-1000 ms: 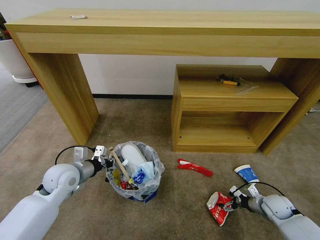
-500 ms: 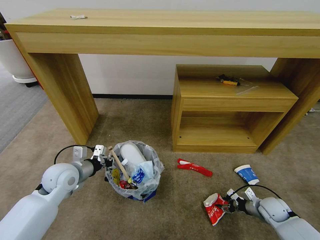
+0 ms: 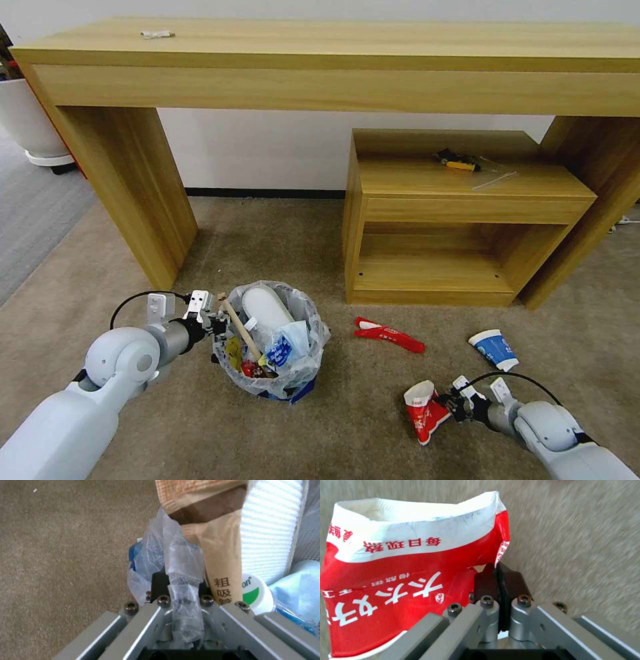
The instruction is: Pick up the trash bin and place the garbage on the floor into it.
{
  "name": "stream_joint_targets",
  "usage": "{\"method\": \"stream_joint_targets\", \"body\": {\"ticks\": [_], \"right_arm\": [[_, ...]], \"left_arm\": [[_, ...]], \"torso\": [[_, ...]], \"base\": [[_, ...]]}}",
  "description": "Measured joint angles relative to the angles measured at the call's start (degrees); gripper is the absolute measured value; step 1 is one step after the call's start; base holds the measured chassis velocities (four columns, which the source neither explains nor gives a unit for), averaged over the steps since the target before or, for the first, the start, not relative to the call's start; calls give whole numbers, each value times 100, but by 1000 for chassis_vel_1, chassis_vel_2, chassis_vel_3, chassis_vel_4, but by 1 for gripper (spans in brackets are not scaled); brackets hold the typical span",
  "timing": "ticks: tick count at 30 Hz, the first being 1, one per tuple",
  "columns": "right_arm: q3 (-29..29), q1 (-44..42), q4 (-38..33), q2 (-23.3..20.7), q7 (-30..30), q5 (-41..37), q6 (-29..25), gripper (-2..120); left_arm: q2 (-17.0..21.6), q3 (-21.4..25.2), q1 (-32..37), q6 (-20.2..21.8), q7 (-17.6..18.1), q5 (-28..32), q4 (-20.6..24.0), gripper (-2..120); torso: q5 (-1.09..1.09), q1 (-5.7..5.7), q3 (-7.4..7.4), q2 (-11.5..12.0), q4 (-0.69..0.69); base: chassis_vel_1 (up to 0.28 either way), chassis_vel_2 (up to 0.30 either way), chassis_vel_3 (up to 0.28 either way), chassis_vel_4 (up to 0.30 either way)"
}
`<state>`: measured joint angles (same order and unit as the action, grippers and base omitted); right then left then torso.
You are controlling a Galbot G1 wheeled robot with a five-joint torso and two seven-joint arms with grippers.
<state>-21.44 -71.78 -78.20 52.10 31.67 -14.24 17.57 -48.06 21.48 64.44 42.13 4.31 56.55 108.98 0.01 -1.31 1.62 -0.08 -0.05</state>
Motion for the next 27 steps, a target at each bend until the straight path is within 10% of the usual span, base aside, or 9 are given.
{"method": "stream_joint_targets", "body": {"ticks": [18, 27], "right_arm": [[-980, 76, -2286, 5, -633, -1592, 107, 0], [125, 1595, -2935, -101, -1186, -2615, 837, 0]], "left_arm": [[-16, -134, -75, 0, 298, -18, -43, 0], [-15, -762, -524, 0, 730, 163, -176, 0]], "torso": [[-2, 0, 0, 0, 2], [0, 0, 1, 0, 3]], "base": [[0, 0, 0, 0], [0, 0, 0, 0]]}}
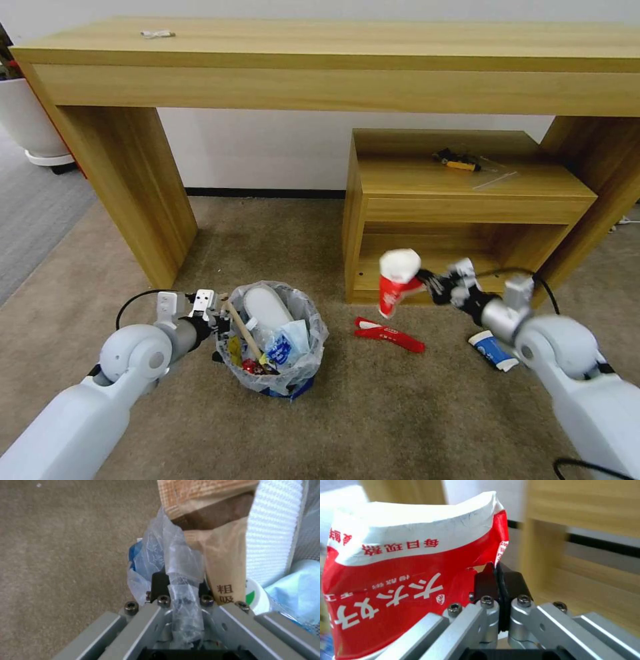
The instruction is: Pick up the trash bin and place the garbage on the floor into it.
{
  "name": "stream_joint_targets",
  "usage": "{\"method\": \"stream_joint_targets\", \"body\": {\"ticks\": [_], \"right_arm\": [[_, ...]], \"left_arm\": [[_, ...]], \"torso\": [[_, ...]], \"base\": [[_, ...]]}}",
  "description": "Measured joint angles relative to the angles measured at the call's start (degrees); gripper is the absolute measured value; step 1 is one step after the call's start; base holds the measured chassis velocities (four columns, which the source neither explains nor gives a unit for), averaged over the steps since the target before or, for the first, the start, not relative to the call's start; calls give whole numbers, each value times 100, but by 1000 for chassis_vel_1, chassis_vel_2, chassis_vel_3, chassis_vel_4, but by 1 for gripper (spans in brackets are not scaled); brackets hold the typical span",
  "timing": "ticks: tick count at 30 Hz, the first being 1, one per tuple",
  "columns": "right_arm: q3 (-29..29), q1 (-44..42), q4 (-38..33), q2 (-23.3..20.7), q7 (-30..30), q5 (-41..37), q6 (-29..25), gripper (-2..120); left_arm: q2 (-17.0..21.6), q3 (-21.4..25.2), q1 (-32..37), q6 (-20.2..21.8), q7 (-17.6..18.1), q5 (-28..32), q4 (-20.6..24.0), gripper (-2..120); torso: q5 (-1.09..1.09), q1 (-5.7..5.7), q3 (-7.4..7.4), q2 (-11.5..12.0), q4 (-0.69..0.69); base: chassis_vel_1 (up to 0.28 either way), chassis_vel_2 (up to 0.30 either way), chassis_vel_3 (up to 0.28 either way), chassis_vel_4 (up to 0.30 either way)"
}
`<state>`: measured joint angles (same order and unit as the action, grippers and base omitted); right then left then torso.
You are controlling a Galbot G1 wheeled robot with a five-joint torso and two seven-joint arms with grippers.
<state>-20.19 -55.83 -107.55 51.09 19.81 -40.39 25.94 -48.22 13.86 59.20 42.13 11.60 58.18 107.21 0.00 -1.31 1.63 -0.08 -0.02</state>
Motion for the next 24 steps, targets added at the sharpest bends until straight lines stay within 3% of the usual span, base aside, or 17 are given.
{"method": "stream_joint_targets", "body": {"ticks": [9, 11, 18, 24], "right_arm": [[1713, 1353, 231, 161, -151, -49, 374, 0], [1764, 1392, 239, 168, -152, -32, 381, 0], [2621, 1834, 417, 311, -136, 433, 602, 0], [2921, 1858, 465, 329, -115, 663, 636, 0]], "left_arm": [[-224, -1000, -1074, 1, 414, 514, -388, 0], [-232, -1030, -1114, 1, 448, 550, -396, 0], [-231, -1343, -1544, 0, 1068, 1343, -375, 0], [-163, -1336, -1541, 0, 1172, 1464, -322, 0]], "torso": [[0, 0, 0, 0, -5], [0, 0, 0, 0, -4], [0, 0, 0, 0, -3], [0, 0, -1, 0, -4]], "base": [[0, 0, 0, 0], [0, 0, 0, 0], [0, 0, 0, 0], [0, 0, 0, 0]]}}
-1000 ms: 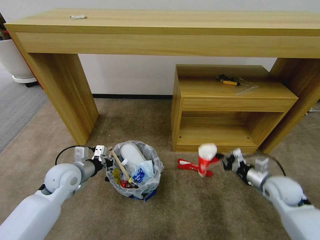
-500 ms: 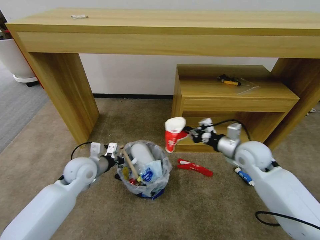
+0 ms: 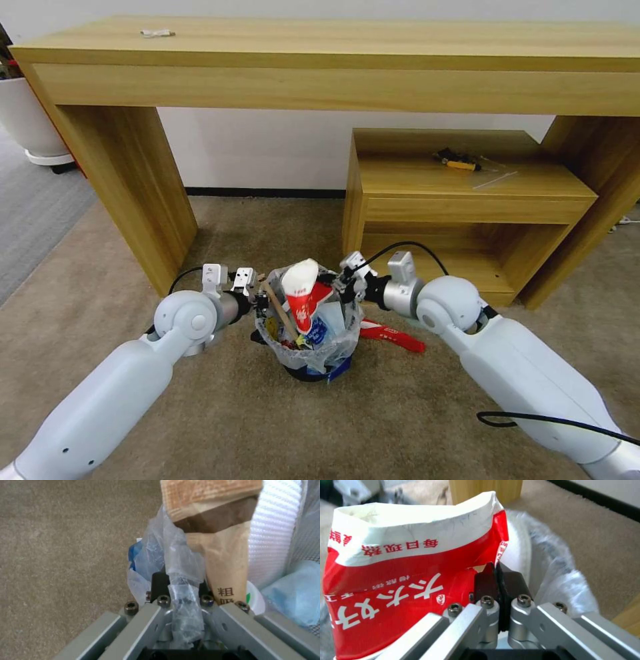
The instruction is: Pick up the trash bin and place the garbage on the floor into it.
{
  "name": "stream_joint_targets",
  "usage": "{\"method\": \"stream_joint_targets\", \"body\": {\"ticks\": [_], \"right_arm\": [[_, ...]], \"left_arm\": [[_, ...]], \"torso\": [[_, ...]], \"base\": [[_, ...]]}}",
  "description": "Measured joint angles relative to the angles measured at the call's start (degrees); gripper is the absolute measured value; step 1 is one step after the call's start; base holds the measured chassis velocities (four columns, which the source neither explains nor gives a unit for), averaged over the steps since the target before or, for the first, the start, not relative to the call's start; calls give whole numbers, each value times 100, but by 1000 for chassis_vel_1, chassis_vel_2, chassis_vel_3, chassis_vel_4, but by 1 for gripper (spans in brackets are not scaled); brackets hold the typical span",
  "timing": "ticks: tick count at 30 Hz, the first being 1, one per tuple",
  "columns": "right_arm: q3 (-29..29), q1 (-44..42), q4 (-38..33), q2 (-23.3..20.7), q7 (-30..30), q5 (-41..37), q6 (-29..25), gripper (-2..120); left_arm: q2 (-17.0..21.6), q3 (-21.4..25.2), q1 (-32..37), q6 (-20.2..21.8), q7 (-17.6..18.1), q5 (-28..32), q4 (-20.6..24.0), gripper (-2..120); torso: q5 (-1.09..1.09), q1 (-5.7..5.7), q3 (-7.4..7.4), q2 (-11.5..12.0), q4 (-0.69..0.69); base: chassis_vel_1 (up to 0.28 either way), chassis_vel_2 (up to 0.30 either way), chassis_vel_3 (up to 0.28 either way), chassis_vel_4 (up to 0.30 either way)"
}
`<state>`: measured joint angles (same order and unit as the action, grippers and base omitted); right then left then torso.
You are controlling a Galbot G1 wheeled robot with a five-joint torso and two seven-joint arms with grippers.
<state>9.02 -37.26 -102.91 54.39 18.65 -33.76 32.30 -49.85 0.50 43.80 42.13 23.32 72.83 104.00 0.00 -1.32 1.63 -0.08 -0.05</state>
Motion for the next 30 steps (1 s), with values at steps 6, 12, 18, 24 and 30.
{"method": "stream_joint_targets", "body": {"ticks": [6, 12, 18, 24, 30], "right_arm": [[178, 58, 209, 130, -97, 114, 37, 0], [188, 66, 146, 153, -220, 80, 52, 25], [1, 15, -94, 105, -379, -114, 71, 42], [-617, -232, -401, 3, -839, -555, 53, 67], [-1221, -863, 94, -271, -681, -194, -295, 92]], "left_arm": [[89, 105, 118, 0, -2, 42, 127, 0], [174, 255, 280, 0, -44, 27, 173, 0], [158, 315, 348, 0, -107, -66, 123, 0], [178, 494, 548, 0, -264, -267, -7, 0], [252, 766, 893, 0, -407, -500, 57, 0]], "torso": [[0, 0, 0, 0, 1], [0, 1, 0, 0, 1], [0, 1, 0, 0, 1], [0, 1, 0, 0, 2], [1, 1, 0, -1, 0]], "base": [[0, 0, 0, 0], [0, 0, 0, 0], [0, 0, 0, 0], [0, 0, 0, 0], [0, 0, 0, 0]]}}
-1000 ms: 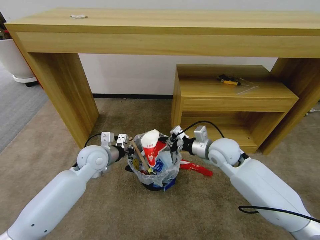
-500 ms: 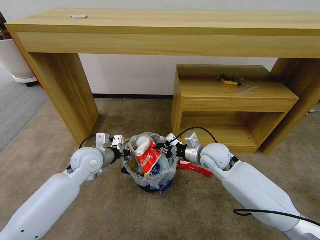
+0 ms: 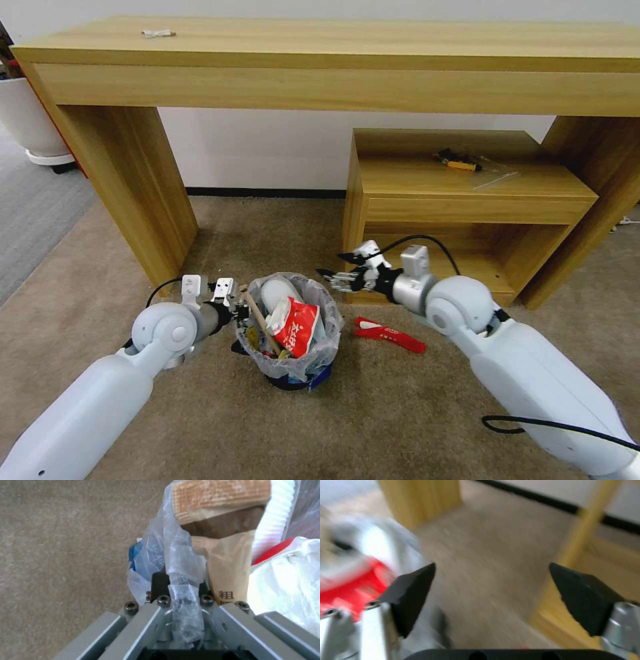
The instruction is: Pick up the trash bin and place the garbage on the floor into it.
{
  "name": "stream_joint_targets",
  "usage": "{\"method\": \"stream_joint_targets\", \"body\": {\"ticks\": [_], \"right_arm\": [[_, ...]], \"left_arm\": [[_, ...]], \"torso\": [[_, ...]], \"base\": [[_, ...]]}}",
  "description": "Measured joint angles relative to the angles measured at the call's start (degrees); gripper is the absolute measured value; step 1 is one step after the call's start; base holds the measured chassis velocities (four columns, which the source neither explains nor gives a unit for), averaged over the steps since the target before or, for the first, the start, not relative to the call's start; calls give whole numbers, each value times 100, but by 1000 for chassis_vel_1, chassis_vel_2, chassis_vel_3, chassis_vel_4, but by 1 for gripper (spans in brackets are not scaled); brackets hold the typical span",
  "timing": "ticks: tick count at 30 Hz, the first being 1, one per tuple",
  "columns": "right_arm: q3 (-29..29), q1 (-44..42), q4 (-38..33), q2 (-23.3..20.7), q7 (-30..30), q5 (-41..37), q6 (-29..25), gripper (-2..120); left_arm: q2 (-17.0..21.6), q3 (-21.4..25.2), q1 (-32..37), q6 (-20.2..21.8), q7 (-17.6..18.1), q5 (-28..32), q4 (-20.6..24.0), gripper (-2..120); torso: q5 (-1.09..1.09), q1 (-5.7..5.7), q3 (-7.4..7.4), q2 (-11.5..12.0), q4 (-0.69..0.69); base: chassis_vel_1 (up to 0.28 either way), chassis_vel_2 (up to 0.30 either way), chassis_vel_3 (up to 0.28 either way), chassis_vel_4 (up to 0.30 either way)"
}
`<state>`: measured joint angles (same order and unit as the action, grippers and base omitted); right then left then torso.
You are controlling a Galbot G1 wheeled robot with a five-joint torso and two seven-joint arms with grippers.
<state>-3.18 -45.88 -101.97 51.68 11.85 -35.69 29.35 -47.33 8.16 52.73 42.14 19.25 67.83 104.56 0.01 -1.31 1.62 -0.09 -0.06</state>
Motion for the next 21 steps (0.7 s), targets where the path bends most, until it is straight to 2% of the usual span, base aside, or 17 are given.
{"method": "stream_joint_targets", "body": {"ticks": [5, 9, 13, 15, 21], "right_arm": [[-225, -304, 622, -37, 318, 220, -267, 100], [-365, -474, 1687, 26, 725, 784, -784, 100], [-381, -474, 1933, 56, 838, 932, -921, 100], [-432, -455, 2322, 126, 991, 1220, -1213, 100], [-748, -650, 2268, 176, 933, 1242, -1376, 100]], "left_arm": [[22, 144, 121, 0, -32, -75, 40, 0], [49, 301, 231, 0, -36, -91, 112, 0], [54, 344, 264, 0, -37, -94, 130, 0], [67, 418, 319, 0, -48, -123, 142, 0], [58, 539, 395, 0, -91, -231, 130, 0]], "torso": [[1, 0, 0, 0, 0], [1, 0, 0, 0, 0], [0, 0, 0, 0, 0], [1, 0, 1, 0, 1], [-1, 0, 1, 0, 2]], "base": [[0, 0, 0, 0], [0, 0, 0, 0], [0, 0, 0, 0], [0, 0, 0, 0], [0, 0, 0, 0]]}}
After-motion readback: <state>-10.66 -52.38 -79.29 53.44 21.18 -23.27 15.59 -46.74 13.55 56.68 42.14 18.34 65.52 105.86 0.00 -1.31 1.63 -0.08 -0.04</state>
